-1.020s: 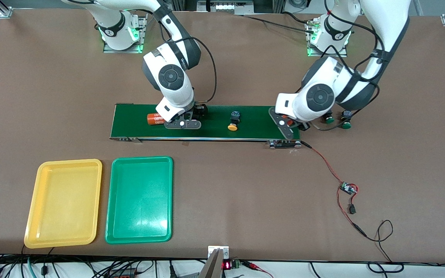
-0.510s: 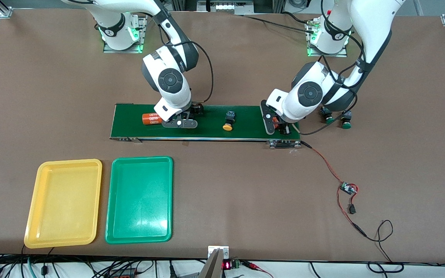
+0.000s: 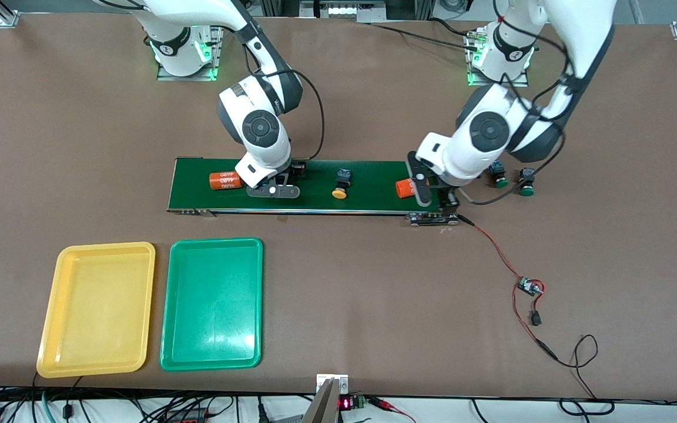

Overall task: Sort buttons by color to trays
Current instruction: 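Place the cylinder on the belt while the right gripper grasps a yellow button, then carry the yellow button to the yellow tray while the left gripper grasps a green button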

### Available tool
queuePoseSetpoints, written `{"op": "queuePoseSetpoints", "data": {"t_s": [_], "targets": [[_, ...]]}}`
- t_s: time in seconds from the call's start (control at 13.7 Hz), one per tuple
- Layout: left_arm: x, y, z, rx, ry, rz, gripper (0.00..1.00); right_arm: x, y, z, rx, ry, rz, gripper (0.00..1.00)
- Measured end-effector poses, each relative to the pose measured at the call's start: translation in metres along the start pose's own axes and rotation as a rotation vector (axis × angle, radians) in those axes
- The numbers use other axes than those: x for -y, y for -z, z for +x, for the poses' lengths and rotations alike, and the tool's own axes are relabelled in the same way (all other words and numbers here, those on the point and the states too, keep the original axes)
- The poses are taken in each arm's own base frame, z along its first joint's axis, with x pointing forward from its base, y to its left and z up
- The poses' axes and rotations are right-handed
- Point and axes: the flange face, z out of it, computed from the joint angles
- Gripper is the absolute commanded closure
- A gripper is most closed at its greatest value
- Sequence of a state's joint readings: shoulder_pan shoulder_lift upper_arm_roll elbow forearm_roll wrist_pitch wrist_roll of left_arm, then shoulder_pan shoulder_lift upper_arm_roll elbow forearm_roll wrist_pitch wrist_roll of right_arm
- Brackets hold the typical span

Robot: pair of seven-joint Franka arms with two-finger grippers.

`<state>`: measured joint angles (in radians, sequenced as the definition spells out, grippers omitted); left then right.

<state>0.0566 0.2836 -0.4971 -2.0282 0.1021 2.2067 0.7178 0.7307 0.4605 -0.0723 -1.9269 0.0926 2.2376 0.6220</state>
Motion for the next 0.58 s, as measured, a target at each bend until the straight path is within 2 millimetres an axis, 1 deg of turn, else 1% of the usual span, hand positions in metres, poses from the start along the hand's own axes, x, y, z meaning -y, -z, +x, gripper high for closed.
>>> {"op": "queuePoseSetpoints", "data": {"t_s": [0.07,0.15,0.22,0.29,0.44,0.51,0.58], "targets": [[0.009,0.014,-0.018,0.034,0.086,-0.001,0.0,-0.001,0.001,0.002,-0.003,-0.004,0.001,0.8],[0.015,0.023,-0.035,0.066,0.189,-0.006,0.0,-0.003,0.003,0.004,-0.007,-0.007,0.003,0.82],[0.021,0.029,-0.05,0.093,0.301,-0.013,0.0,-0.003,0.005,0.005,-0.012,-0.01,0.006,0.84],[0.028,0.029,-0.065,0.117,0.413,-0.02,0.0,-0.005,0.009,0.009,-0.022,-0.016,0.011,0.86],[0.047,0.02,-0.103,0.162,0.68,-0.032,0.0,-0.015,0.027,0.026,-0.059,-0.044,0.028,0.86],[0.055,0.014,-0.122,0.18,0.787,-0.037,0.0,-0.025,0.038,0.039,-0.083,-0.067,0.035,0.87],[0.06,0.007,-0.139,0.203,0.863,-0.046,0.0,-0.042,0.05,0.056,-0.108,-0.096,0.036,0.86]]}}
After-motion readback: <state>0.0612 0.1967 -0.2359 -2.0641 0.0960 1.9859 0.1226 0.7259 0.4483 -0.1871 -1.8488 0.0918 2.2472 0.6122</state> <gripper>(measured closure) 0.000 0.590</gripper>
